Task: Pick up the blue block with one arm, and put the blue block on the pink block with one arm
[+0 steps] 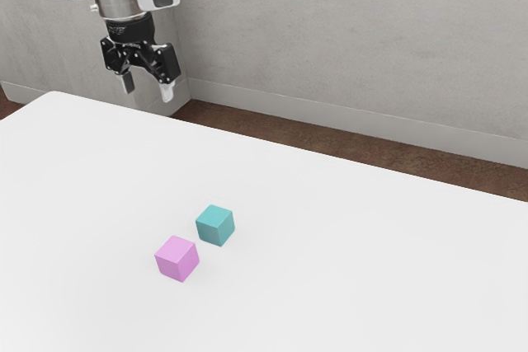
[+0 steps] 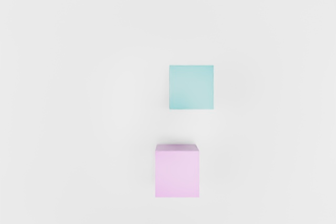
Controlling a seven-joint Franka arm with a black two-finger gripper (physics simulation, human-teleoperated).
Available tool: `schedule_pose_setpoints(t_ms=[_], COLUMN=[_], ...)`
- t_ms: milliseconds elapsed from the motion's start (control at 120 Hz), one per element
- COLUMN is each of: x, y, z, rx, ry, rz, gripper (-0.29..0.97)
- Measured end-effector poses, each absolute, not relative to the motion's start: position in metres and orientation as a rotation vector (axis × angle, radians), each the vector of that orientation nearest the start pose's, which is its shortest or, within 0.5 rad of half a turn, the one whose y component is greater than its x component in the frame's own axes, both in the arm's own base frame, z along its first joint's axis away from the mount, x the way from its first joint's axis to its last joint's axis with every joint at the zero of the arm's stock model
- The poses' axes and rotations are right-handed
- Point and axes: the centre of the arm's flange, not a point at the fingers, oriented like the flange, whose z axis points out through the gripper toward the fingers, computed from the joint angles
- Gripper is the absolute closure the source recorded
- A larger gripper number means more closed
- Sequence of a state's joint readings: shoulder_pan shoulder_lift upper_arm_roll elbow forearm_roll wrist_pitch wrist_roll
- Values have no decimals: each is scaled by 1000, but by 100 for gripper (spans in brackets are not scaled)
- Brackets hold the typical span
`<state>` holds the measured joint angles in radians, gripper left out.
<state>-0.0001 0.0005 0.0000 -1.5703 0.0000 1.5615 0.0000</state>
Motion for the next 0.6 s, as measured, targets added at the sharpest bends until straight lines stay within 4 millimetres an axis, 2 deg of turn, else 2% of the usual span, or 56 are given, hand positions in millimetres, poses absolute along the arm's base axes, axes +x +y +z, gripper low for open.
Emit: schedule_pose_setpoints(t_ms=[8, 25, 42, 67, 92, 108, 133, 158, 233, 600], x=[554, 578, 593, 604, 602, 598, 594, 591, 589, 585], y=[0, -2, 7, 53, 107, 133, 155, 165, 172, 169], z=[624, 652, 672, 692, 705, 711, 716, 718, 720, 716], rx=[-3142, -3159, -3160, -3145, -3121, -3109, -3100, -3100, -3119, -3173], ry=[0, 1, -33, -164, -307, -372, -426, -448, -448, -350], rz=[14, -87, -159, -229, -268, -283, -292, -293, -275, -203], gripper=[0, 0, 1, 2, 2, 2, 2, 2, 2, 2])
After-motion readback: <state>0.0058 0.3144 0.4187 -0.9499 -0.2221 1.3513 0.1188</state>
